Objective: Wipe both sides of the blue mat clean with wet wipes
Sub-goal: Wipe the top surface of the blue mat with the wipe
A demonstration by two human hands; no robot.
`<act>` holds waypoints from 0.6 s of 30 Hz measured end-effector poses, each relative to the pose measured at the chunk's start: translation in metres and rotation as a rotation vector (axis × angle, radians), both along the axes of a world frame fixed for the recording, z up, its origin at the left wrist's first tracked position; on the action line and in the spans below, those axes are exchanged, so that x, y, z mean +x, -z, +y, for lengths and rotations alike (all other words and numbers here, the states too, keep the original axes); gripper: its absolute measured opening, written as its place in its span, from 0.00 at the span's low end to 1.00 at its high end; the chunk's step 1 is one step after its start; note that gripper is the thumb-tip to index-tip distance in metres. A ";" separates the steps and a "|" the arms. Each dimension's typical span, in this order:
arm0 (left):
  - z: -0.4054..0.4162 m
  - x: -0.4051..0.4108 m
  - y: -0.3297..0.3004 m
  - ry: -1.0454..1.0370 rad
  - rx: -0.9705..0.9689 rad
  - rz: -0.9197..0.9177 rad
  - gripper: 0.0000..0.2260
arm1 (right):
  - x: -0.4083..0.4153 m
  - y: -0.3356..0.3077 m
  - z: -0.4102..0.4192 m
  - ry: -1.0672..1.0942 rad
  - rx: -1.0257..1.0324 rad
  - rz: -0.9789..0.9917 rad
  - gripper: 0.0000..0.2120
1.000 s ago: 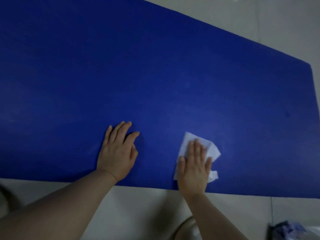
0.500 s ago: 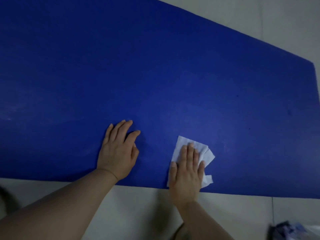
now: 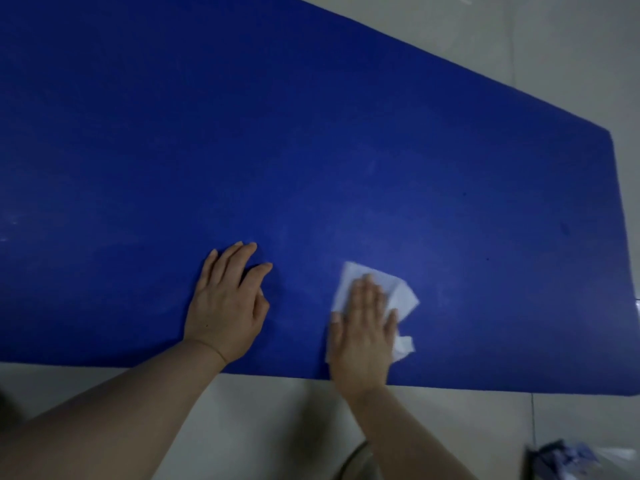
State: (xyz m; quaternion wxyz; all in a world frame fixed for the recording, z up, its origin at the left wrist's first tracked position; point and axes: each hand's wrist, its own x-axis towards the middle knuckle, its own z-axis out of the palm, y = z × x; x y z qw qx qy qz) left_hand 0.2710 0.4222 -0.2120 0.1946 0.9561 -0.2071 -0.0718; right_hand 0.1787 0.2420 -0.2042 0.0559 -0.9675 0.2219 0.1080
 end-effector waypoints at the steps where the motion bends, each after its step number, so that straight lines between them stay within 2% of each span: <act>1: 0.000 0.000 -0.001 0.001 0.003 0.006 0.20 | 0.001 0.000 0.014 -0.123 0.026 -0.015 0.28; 2: 0.000 0.000 -0.001 0.004 0.005 0.010 0.20 | 0.000 0.001 0.019 -0.219 0.051 -0.023 0.27; 4: 0.000 0.001 -0.002 0.008 0.010 0.015 0.20 | -0.001 0.001 0.004 -0.226 0.076 -0.013 0.26; 6: -0.001 0.001 -0.003 0.001 0.011 0.010 0.20 | -0.004 0.003 -0.031 -0.039 0.015 -0.033 0.29; 8: -0.001 0.001 -0.002 -0.002 0.013 0.009 0.20 | -0.002 0.003 -0.060 0.247 0.029 0.008 0.29; 10: -0.002 0.001 -0.001 -0.004 0.018 0.014 0.20 | 0.008 0.003 -0.056 0.347 0.005 0.030 0.28; 11: -0.002 0.000 -0.001 -0.003 0.022 0.014 0.20 | 0.014 0.003 -0.040 0.277 -0.018 0.005 0.28; 15: -0.002 0.001 -0.004 -0.001 0.027 0.012 0.20 | 0.032 0.008 0.010 -0.236 0.010 -0.053 0.27; 16: -0.002 0.001 -0.004 0.002 0.027 0.009 0.20 | 0.039 0.006 0.003 -0.228 0.020 -0.040 0.27; 18: -0.002 0.001 -0.002 0.004 0.024 0.001 0.20 | 0.048 0.007 -0.025 -0.039 0.014 -0.053 0.29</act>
